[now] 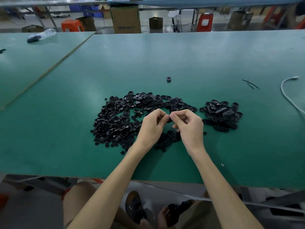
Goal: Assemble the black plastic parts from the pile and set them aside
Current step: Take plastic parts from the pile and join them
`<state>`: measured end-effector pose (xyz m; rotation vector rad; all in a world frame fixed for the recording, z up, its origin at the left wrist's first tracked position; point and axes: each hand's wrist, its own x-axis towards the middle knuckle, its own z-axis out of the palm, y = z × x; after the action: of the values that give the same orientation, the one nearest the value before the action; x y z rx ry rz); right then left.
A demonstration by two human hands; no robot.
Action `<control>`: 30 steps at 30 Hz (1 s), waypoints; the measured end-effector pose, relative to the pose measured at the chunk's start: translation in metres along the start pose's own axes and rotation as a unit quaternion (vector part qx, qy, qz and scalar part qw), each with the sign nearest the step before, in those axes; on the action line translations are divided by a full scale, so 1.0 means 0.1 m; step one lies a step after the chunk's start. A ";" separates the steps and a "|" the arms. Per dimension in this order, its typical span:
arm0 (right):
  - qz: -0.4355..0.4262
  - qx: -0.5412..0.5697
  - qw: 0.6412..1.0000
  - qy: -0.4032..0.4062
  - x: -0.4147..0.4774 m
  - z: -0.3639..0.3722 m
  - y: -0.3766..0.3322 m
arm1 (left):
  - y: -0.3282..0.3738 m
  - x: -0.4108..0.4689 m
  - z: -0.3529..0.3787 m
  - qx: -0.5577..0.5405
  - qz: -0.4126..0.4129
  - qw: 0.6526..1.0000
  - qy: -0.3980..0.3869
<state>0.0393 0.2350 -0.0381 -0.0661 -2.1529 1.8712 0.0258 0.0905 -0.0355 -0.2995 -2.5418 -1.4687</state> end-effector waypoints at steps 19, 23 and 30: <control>0.012 0.077 0.997 -0.027 0.00 0.01 -0.01 | 0.01 0.03 -0.02 -0.044 -0.033 0.998 0.032; 0.007 0.096 0.995 -0.037 0.00 0.01 -0.02 | 0.00 0.03 -0.06 -0.121 -0.057 0.990 0.039; 0.002 0.139 0.989 -0.056 -0.01 0.03 -0.05 | -0.02 0.02 -0.07 -0.230 -0.046 0.971 0.041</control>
<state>0.0402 0.2314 -0.0338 0.0945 -1.9362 2.2050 0.0235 0.0834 -0.0330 -0.1804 -2.1499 -2.0514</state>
